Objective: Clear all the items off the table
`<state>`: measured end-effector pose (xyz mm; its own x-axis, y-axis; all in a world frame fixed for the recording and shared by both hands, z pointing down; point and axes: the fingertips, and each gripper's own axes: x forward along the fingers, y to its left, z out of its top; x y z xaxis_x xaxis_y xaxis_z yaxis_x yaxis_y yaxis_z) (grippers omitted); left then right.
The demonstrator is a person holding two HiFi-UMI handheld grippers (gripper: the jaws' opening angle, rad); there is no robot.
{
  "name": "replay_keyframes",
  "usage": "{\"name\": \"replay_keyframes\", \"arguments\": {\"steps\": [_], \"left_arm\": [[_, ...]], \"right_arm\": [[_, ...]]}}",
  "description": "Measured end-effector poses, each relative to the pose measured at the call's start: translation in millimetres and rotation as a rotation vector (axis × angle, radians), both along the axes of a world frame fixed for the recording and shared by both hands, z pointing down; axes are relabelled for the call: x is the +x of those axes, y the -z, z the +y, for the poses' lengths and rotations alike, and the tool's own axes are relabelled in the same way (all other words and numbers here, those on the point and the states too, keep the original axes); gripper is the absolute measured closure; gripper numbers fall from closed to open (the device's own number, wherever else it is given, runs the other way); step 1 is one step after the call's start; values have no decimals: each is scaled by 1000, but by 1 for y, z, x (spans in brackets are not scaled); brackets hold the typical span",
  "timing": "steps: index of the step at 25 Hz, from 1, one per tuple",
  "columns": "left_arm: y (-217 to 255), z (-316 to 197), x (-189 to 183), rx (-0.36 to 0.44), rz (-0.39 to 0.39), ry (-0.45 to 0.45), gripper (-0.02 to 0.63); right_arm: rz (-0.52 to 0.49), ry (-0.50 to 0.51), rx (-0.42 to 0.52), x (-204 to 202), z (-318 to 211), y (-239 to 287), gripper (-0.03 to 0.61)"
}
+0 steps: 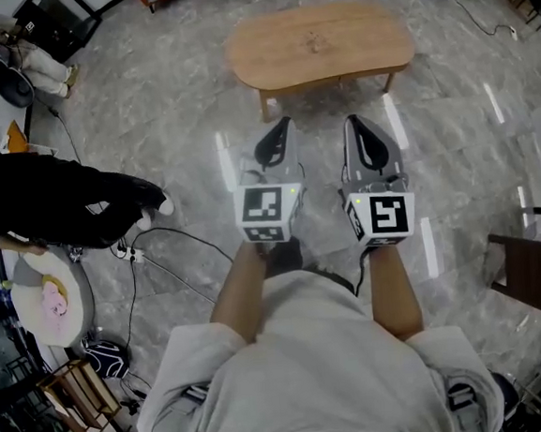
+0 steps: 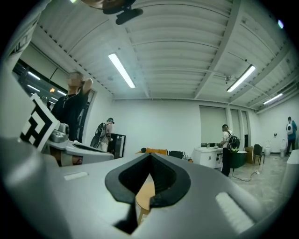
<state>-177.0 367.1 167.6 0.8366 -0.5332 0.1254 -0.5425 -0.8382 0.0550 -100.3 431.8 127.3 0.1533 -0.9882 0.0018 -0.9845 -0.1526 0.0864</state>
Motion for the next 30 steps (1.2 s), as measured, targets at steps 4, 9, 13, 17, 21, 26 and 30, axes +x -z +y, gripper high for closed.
{"name": "replay_keyframes", "arguments": {"steps": [4,9,13,17,21,26,30], "left_arm": [[-1,-49,4,-20,6,-14,592],[4,-91,15,-14,14,-38,592],[-2,-124,16,-33,13,-31,593],[-14,-159,31,-61,7,-14,592],[-30,-198,58,-85,-6,-8,592],[-46,-258,108,-98,-47,1,592],[-73,-306,155,-163,-107,38,592]], "right_arm": [[-39,21,-13,2,-49,-1,572],[-29,4,-13,16,-92,3,572],[-34,-15,-38,31,-120,-2,572],[-44,-30,-49,60,-150,-10,572],[-113,-16,-26,95,-196,-19,572],[-184,6,-33,151,-261,-38,572],[-213,22,-110,204,-311,-68,572]]}}
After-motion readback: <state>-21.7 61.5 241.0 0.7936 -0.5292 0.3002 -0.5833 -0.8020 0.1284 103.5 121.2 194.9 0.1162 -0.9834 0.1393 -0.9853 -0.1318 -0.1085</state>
